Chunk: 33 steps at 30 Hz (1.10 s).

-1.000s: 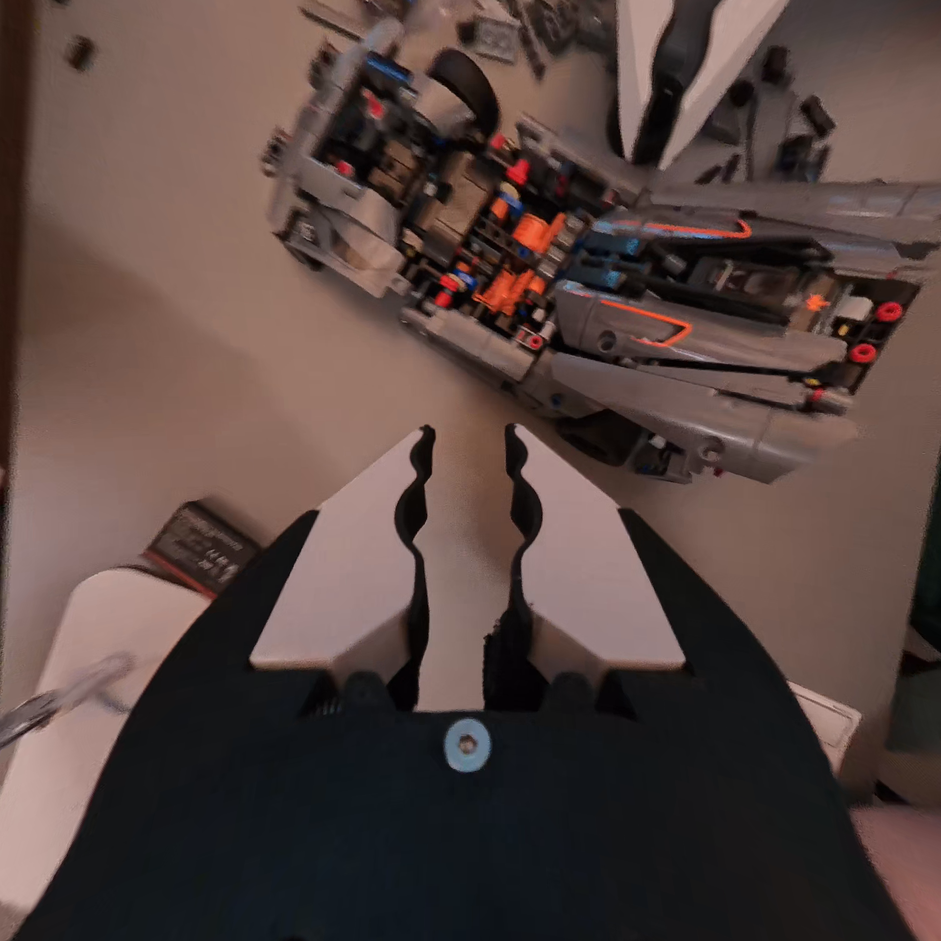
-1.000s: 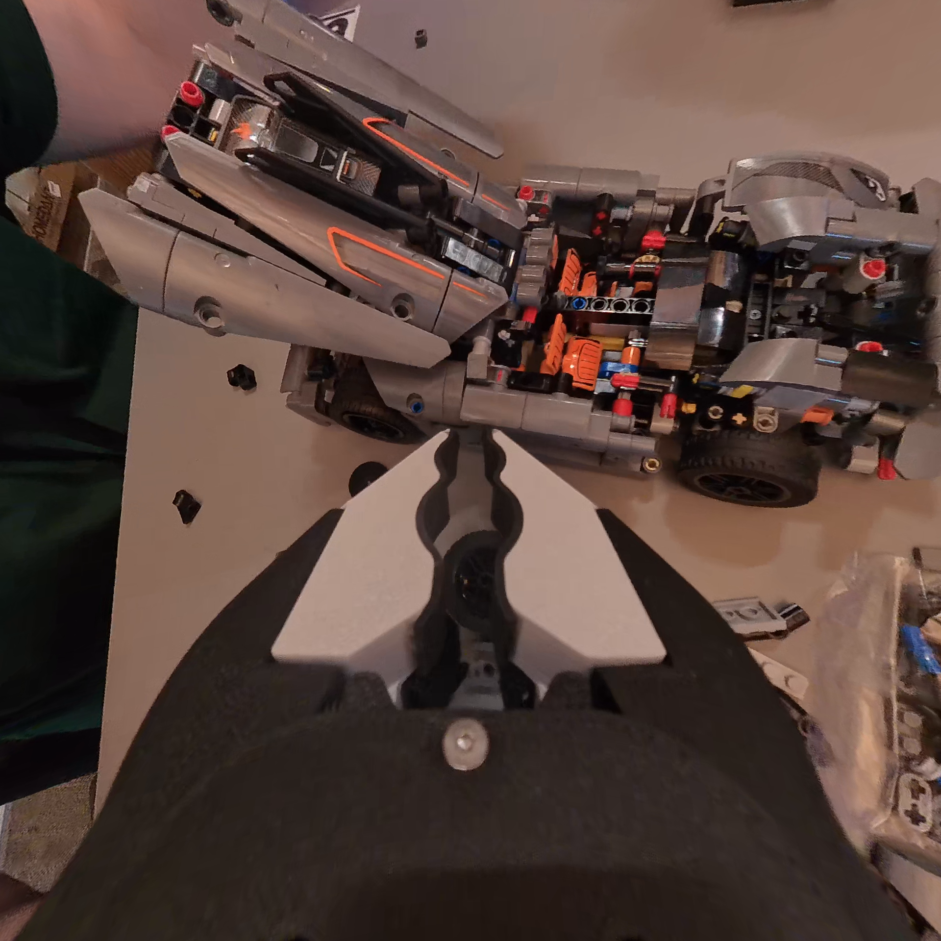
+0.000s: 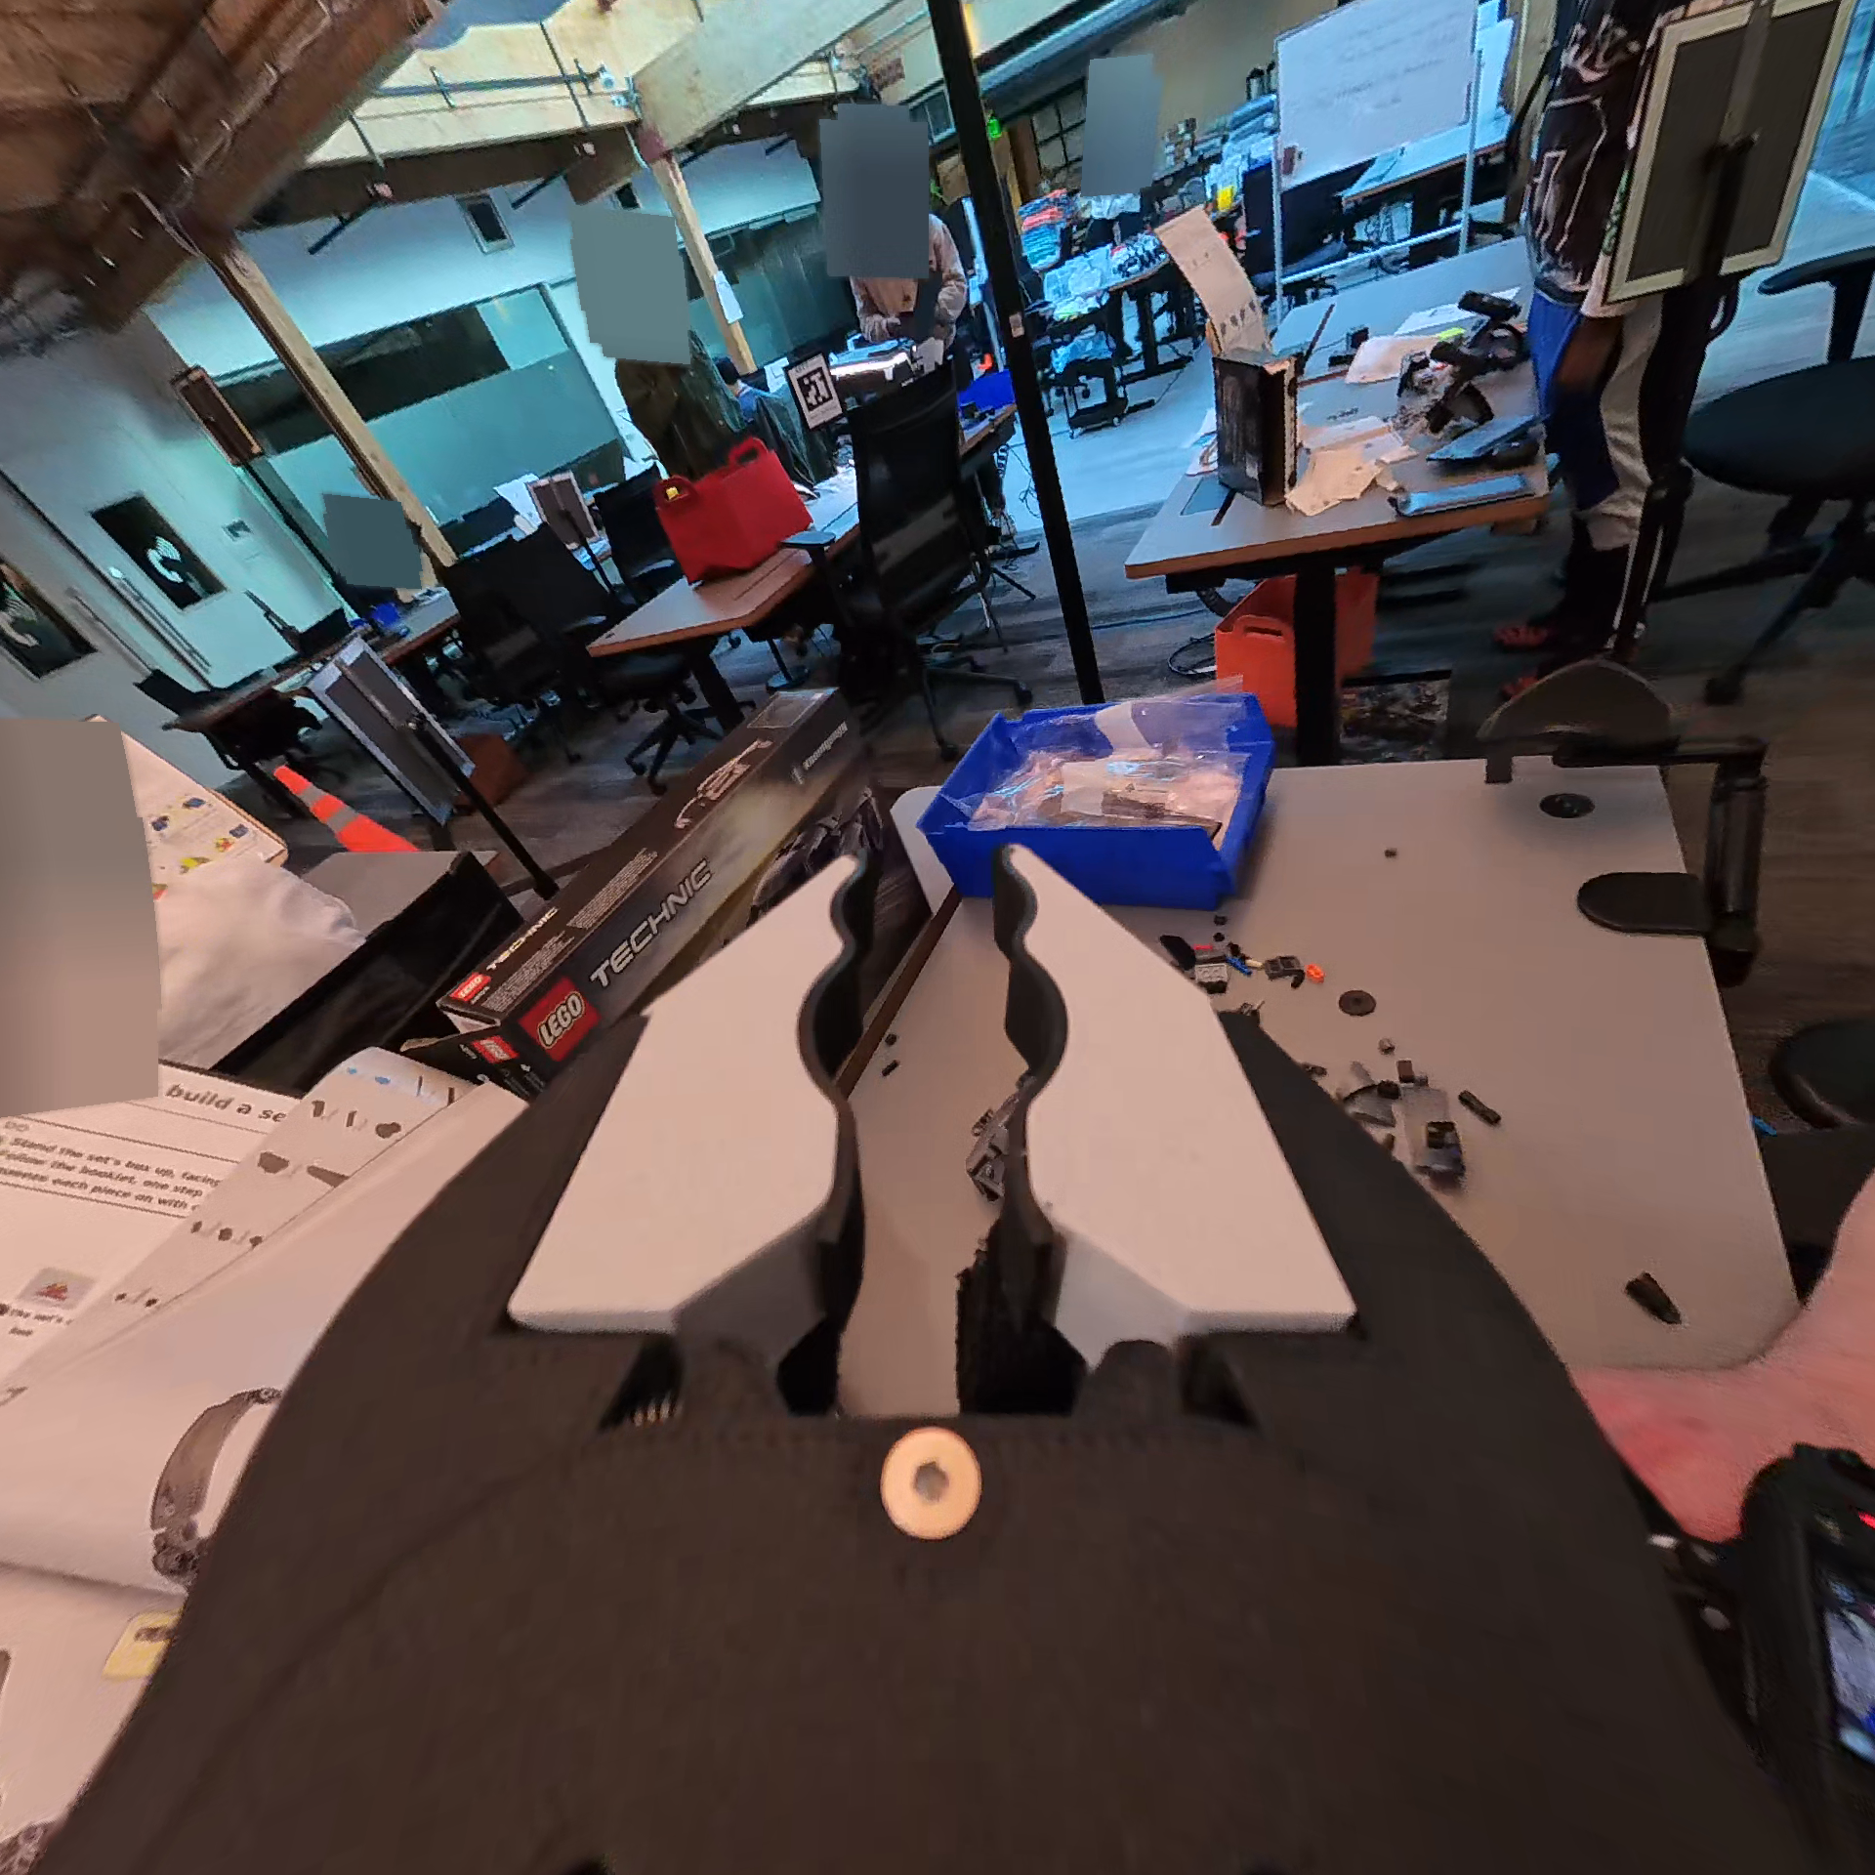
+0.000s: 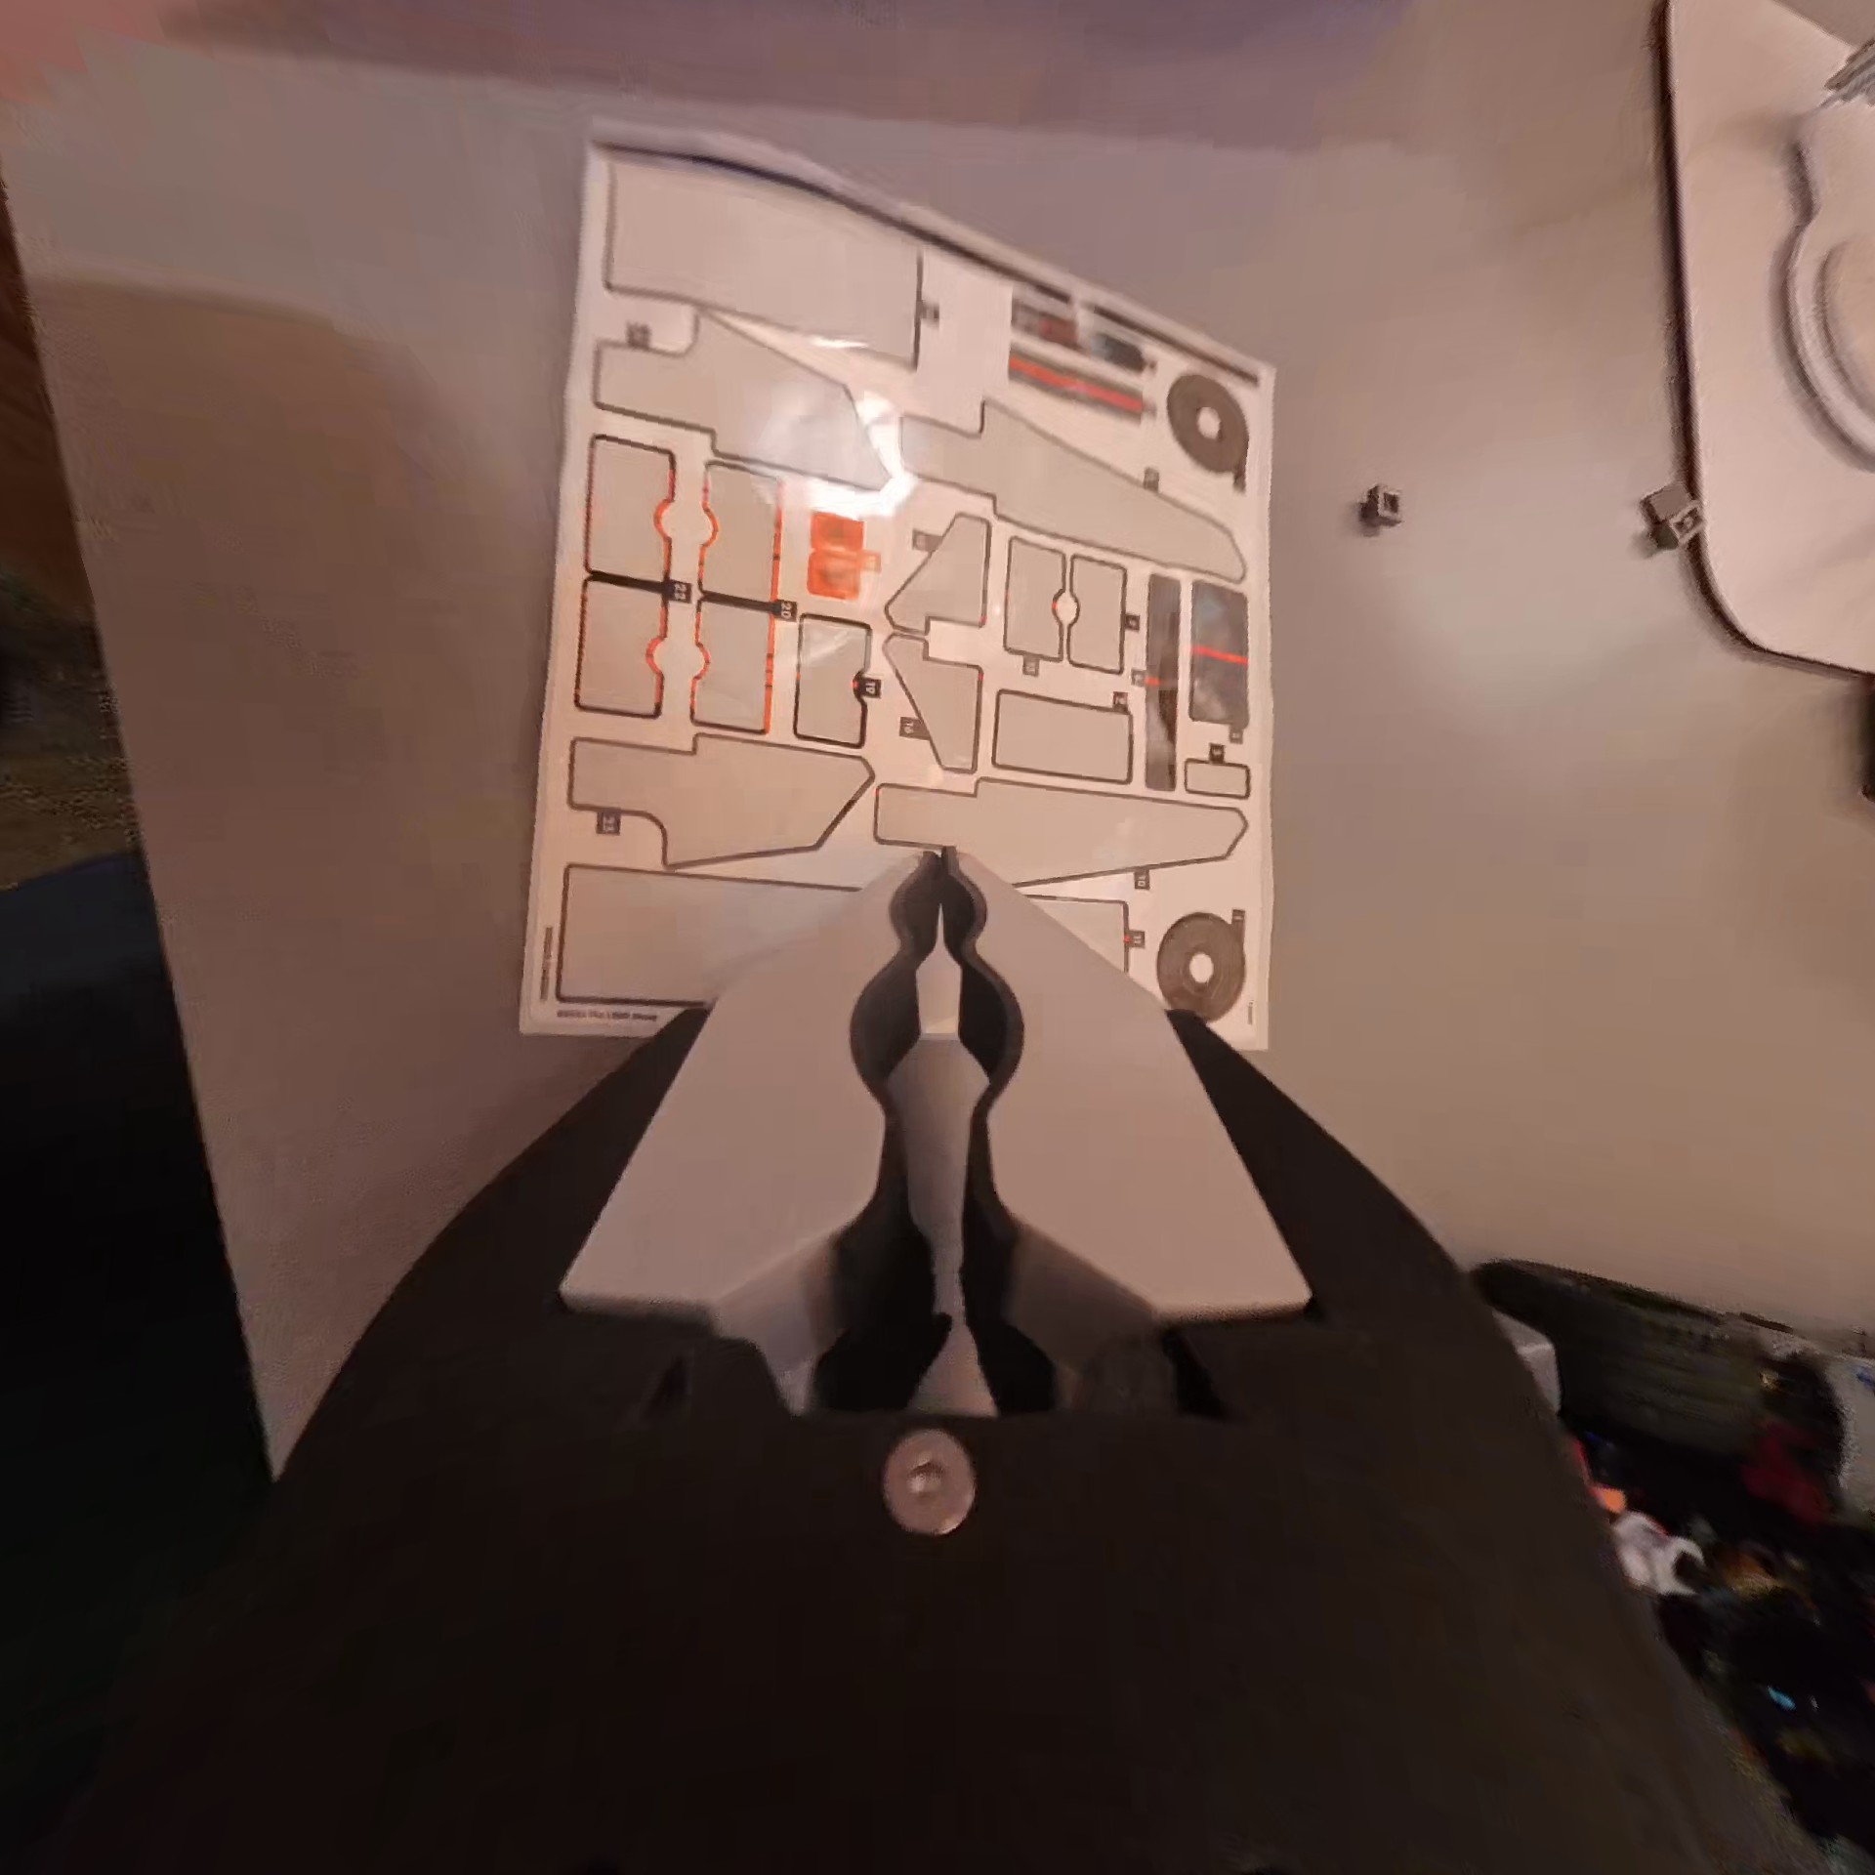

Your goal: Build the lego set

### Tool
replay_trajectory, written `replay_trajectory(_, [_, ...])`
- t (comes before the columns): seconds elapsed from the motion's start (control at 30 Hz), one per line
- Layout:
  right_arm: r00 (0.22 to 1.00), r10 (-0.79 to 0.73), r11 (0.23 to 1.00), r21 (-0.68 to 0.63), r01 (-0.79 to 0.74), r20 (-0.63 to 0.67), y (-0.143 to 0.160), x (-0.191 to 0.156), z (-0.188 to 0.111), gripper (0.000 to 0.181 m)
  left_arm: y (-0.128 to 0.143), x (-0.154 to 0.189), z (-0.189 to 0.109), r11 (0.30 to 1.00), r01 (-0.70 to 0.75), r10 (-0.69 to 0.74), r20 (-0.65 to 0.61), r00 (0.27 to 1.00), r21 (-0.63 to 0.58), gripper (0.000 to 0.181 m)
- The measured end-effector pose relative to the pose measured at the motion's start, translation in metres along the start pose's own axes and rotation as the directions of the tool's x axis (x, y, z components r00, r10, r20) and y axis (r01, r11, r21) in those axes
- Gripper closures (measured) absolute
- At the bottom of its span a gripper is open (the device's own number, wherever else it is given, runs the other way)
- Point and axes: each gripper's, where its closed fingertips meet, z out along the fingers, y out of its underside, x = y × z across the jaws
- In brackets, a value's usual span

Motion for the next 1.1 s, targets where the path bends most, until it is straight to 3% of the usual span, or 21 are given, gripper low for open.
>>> replay_trajectory(0.03, [1.0,0.005,1.0,0.002,-0.005,0.001,-0.002,0.002,0.002,0.181,-0.003,0.005,0.0,1.0,-0.006,0.006,-0.006,1.0,-0.011,0.161])
replay_trajectory(0.2, [0.994,0.044,0.999,0.01,-0.043,-0.1,-0.005,0.023,-0.006,0.178,0.029,0.043,-0.002,0.971,-0.095,0.11,0.055,0.992,-0.221,0.158])
replay_trajectory(0.37, [0.996,0.028,0.99,0.144,-0.015,-0.089,-0.003,0.017,-0.067,0.15,0.111,0.089,-0.016,0.912,-0.083,0.121,0.07,0.99,-0.402,0.152])
replay_trajectory(0.53, [0.998,0.069,0.956,0.286,-0.07,0.012,0.045,0.021,-0.143,0.153,0.193,0.146,-0.029,0.905,0.025,-0.031,-0.008,0.999,-0.424,0.139])
replay_trajectory(0.63, [0.986,0.156,0.948,0.291,-0.131,-0.065,0.089,0.052,-0.171,0.151,0.245,0.167,-0.019,0.885,0.024,-0.029,-0.003,1.0,-0.465,0.126])
replay_trajectory(0.73, [0.956,0.267,0.938,0.261,-0.229,-0.121,0.125,0.082,-0.176,0.145,0.288,0.186,0.002,0.843,0.081,-0.124,-0.046,0.991,-0.532,0.108])
replay_trajectory(0.87, [0.924,0.36,0.927,0.16,-0.34,-0.125,0.157,0.095,-0.159,0.133,0.338,0.182,0.021,0.75,0.029,-0.096,-0.066,0.993,-0.661,0.102])
replay_trajectory(1.1, [0.906,0.418,0.908,0.069,-0.414,-0.071,0.174,0.095,-0.124,0.131,0.363,0.177,0.041,0.706,-0.003,-0.151,-0.155,0.976,-0.708,0.098])
